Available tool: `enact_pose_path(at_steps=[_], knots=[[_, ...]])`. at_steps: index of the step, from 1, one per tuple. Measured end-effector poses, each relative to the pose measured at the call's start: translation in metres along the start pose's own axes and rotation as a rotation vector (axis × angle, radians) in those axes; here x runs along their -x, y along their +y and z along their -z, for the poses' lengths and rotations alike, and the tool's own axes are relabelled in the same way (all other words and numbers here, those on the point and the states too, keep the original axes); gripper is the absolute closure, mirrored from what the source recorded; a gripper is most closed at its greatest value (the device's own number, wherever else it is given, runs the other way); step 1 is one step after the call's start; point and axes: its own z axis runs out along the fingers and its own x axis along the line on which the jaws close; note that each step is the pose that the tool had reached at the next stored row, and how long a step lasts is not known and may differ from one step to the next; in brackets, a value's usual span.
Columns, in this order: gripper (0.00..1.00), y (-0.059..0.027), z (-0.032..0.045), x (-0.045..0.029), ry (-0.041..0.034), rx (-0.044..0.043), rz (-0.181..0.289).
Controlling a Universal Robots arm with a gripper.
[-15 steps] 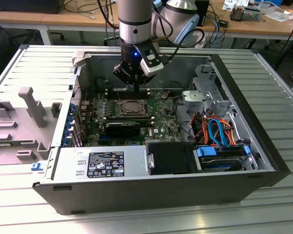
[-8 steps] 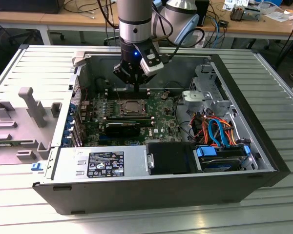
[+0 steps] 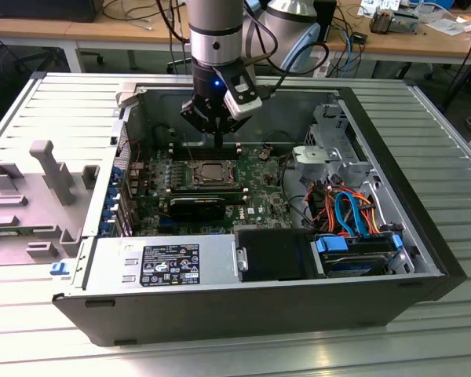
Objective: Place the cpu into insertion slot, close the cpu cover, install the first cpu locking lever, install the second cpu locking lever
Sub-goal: 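Install the first cpu locking lever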
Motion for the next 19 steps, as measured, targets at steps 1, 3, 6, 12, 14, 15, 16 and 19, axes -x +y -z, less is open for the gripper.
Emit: enact_pose_path(at_steps=[1,3,6,12,14,15,16,19], knots=[[0.89,0.0000,0.0000,-0.0012,-0.0005,0.0001,0.000],[0.89,-0.0001,0.0001,-0.0036,-0.0014,0.0002,0.000],[0.89,-0.0003,0.0004,-0.0082,-0.0027,0.0002,0.000],[0.89,-0.0011,0.0009,-0.0200,-0.0060,0.0004,0.000],[0.89,-0.0024,0.0011,-0.0232,-0.0070,0.0005,0.000],[0.89,-0.0032,0.0012,-0.0248,-0.0075,0.0004,0.000],[0.89,-0.0041,0.0013,-0.0268,-0.0081,0.0004,0.000],[0.89,-0.0053,0.0015,-0.0304,-0.0090,0.0004,0.000]])
